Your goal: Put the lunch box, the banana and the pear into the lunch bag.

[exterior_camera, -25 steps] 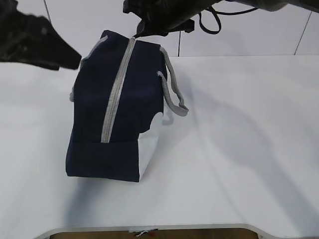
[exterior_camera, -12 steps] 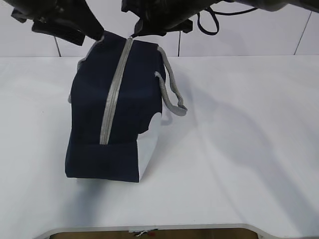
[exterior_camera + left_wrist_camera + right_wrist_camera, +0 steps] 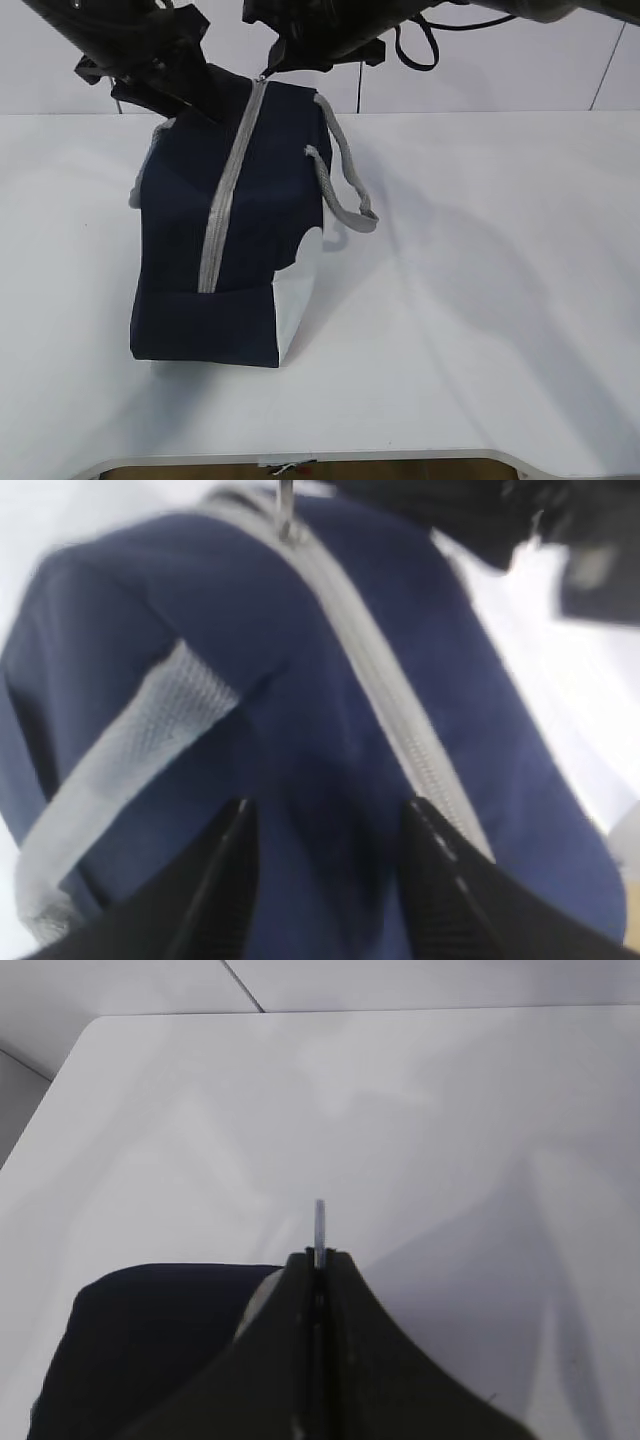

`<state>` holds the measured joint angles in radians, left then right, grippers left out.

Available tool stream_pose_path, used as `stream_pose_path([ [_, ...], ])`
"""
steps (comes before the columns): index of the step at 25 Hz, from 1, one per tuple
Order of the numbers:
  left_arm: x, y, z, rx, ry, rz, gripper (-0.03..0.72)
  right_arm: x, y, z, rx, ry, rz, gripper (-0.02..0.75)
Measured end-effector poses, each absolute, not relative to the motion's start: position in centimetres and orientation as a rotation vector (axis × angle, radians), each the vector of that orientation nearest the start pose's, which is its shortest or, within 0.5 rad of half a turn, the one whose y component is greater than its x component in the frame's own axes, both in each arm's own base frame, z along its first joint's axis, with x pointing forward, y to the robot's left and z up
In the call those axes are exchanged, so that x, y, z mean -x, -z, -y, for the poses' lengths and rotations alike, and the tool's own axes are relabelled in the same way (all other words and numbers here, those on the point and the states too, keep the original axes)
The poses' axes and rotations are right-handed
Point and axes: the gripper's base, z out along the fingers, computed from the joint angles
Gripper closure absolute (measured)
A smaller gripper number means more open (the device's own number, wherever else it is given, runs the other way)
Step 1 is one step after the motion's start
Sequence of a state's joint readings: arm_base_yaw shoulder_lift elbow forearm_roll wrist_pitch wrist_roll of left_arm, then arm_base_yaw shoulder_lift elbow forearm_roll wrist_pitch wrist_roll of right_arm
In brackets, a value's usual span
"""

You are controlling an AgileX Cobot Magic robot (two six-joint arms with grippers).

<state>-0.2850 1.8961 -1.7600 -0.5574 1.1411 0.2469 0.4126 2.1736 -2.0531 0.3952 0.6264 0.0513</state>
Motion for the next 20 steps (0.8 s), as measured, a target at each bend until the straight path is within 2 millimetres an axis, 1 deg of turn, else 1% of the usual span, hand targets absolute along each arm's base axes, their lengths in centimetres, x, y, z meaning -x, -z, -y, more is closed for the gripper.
stream_pose_path([
  [1,-38.4,-31.6,15.8,-0.529,0.756,-2.628,0.433,-46.4,-29.6,-22.5,0.175,-0.683,-2.254,0.725],
  [2,-38.4,-31.7,15.7,-0.535,0.745,-2.630,0.478,-46.4,-29.6,-22.6,0.177,-0.683,-2.253,0.725],
  [5,-38.5,-32.1,15.5,-0.604,0.697,-2.606,0.645,-46.4,-29.6,-22.6,0.185,-0.680,-2.247,0.725],
  [6,-38.5,-32.3,15.5,-0.645,0.682,-2.590,0.671,-46.4,-29.6,-22.6,0.185,-0.680,-2.245,0.725],
  [8,-38.5,-32.8,15.5,-0.743,0.649,-2.544,0.685,-46.4,-29.6,-22.6,0.185,-0.680,-2.243,0.725],
  [13,-38.3,-32.9,15.4,-1.011,0.580,-2.446,0.689,-46.4,-29.6,-22.6,0.184,-0.688,-2.242,0.725],
  [16,-38.3,-32.9,15.4,-1.061,0.560,-2.421,0.690,-46.5,-29.7,-22.6,0.193,-0.680,-2.227,0.725],
  [20,-38.3,-32.9,15.3,-1.075,0.553,-2.416,0.690,-46.7,-29.8,-22.4,0.198,-0.658,-2.206,0.725],
])
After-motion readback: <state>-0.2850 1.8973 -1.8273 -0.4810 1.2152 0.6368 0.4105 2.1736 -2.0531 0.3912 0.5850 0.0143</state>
